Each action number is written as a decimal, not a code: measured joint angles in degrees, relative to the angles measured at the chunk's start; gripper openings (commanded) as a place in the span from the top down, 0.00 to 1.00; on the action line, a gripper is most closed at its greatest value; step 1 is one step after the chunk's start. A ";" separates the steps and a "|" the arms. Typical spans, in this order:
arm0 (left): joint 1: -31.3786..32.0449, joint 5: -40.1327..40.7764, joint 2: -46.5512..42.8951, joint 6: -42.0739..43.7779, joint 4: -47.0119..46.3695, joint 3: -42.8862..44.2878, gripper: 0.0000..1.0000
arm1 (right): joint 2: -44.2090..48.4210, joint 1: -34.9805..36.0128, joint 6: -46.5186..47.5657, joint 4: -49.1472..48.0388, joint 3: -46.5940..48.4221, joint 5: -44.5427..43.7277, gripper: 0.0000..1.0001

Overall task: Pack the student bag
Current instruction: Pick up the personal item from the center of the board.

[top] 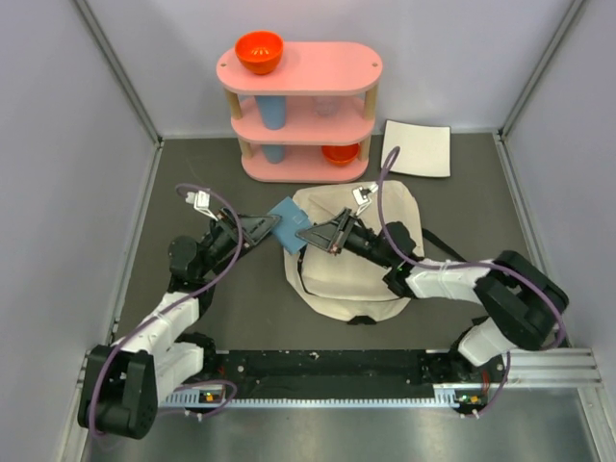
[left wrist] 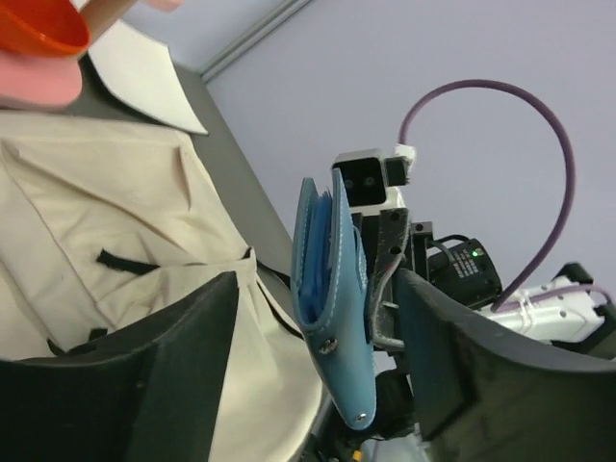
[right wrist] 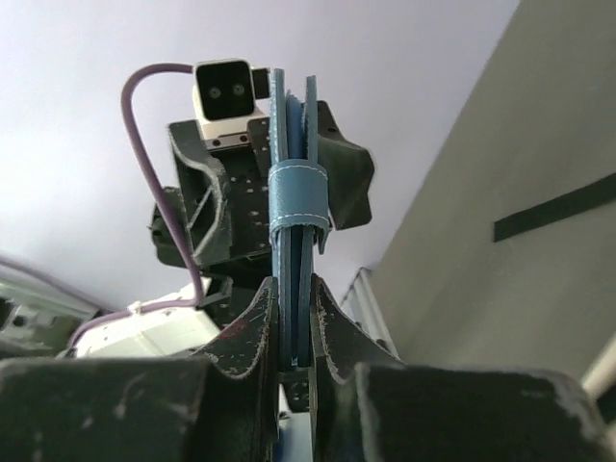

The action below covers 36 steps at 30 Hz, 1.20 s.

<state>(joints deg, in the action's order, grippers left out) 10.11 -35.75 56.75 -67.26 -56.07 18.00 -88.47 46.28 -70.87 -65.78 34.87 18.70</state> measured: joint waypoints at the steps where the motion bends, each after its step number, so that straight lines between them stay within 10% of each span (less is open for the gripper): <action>1: 0.11 -0.31 -0.11 0.90 1.46 0.26 0.11 | 1.44 0.07 0.85 2.03 -0.13 -0.72 1.00; 14: 3.26 4.24 1.92 29.44 43.10 25.16 0.01 | 43.47 -5.92 17.31 61.44 -0.72 -35.67 1.00; 26: 19.93 18.32 23.39 47.80 68.87 47.41 0.02 | 55.82 -8.96 18.62 81.40 -3.69 -47.63 1.00; 36: 21.75 13.92 43.19 59.80 75.43 69.37 0.05 | 58.99 -8.96 18.64 91.43 -2.71 -55.65 1.00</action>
<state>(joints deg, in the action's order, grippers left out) 31.86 -21.82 99.94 -7.46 19.35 87.37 -29.47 37.32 -52.23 25.65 32.16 -36.95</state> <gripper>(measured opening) 0.983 0.078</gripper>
